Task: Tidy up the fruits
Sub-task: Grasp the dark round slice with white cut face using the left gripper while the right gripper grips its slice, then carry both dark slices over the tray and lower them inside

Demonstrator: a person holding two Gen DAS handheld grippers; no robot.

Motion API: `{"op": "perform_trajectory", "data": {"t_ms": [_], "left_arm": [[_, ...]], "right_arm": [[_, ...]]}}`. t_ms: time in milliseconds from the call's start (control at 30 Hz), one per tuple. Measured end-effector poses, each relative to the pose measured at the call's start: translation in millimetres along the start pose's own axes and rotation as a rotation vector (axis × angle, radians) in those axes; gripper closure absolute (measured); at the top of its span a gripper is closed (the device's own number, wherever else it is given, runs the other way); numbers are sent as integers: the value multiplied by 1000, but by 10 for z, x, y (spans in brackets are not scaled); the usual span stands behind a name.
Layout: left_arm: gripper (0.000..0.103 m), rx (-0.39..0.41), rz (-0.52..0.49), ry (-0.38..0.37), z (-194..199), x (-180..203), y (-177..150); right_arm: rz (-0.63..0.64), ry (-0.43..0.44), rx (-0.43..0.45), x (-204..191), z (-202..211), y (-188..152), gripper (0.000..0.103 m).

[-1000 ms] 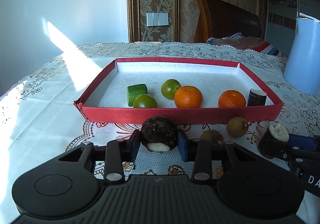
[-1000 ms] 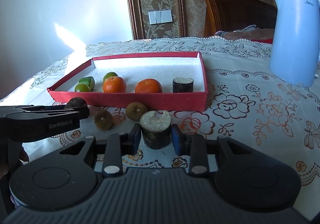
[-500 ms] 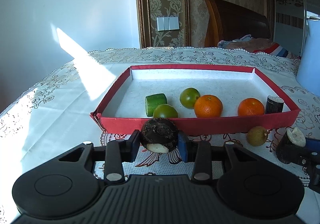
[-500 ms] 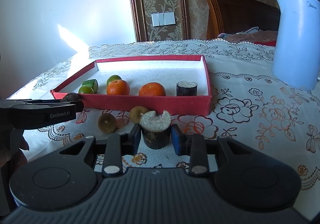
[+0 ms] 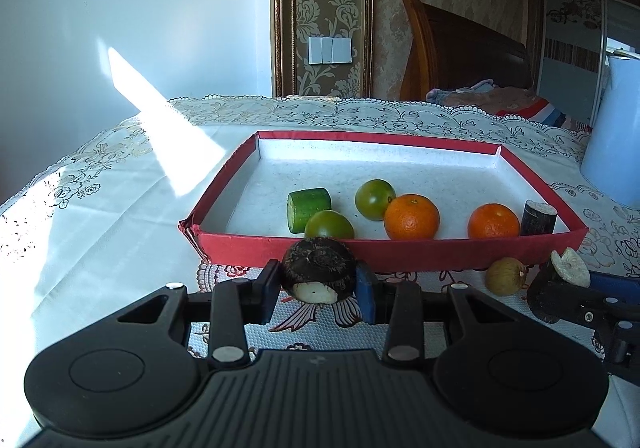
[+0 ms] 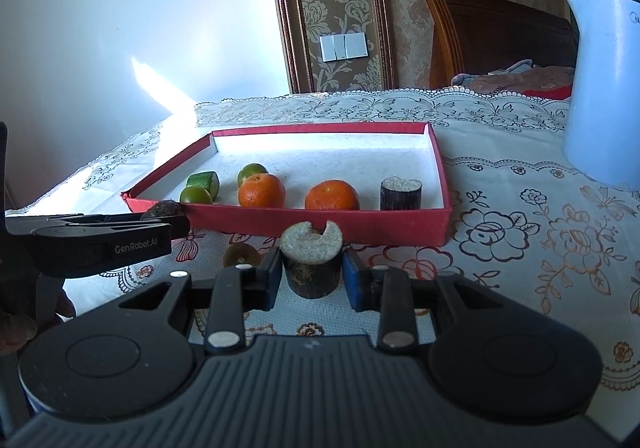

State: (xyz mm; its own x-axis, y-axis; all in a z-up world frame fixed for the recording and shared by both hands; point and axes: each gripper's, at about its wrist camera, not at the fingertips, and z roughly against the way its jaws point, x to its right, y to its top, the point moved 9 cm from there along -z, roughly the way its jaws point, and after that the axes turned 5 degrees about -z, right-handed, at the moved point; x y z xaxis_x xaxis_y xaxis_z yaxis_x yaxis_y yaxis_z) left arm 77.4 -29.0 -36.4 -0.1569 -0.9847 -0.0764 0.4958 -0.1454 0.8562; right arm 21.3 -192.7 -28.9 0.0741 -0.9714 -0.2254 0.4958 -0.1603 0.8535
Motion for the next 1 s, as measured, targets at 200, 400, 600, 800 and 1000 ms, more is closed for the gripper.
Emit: {"op": "perform_trajectory", "data": {"t_ms": [200,400,600,800,1000], "left_arm": [[65,24,4,-27,61,-22,-5],[65,44,24,-48,137,-83,-38],[65,72,28,-47,209,-97,-45],[65,69,29,-34,215,-99,-11],[65,79,32,-17,214,-139,136]], "right_arm": [[-9,5,4,8,2,0,72],[-8,8,11,11,8,-3,72],[2,15,25,-18,46,1,72],[8,23,32,-57,53,36,72],[34,36,50,-160,31,187,72]]}}
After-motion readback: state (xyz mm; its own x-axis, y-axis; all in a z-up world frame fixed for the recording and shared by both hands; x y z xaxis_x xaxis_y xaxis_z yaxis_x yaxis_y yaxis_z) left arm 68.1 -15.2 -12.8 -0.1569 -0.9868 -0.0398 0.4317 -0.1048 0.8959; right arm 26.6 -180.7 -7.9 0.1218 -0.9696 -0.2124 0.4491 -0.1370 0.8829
